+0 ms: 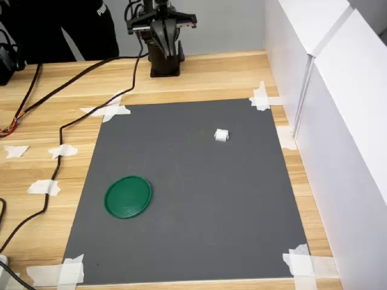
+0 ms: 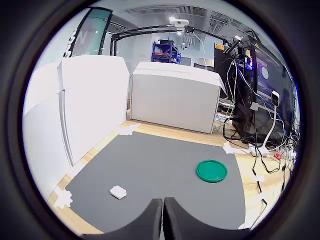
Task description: Grasp a white terminal and put it on the green lid.
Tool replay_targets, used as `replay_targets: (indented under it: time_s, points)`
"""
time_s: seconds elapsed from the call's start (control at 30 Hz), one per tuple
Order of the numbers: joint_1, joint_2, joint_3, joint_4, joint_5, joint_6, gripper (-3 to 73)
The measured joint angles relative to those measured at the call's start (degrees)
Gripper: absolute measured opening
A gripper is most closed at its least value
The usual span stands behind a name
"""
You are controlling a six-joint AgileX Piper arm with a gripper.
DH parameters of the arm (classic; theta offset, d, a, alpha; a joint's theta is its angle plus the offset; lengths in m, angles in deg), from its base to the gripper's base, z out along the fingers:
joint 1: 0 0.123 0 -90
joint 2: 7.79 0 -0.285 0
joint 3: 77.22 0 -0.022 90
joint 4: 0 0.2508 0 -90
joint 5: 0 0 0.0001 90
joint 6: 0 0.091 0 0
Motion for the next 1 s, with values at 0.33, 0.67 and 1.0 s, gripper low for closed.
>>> replay_targets:
  time_s: [0.33,0.67,1.0]
  points:
    - [0.0,0.0,0.0,0.0,0.0,0.0,-1.6]
    - [0.0,0.0,0.0,0.0,0.0,0.0,-1.6]
    - [0.0,7.35,-2.47,-0.04,0.07,0.0,-1.6]
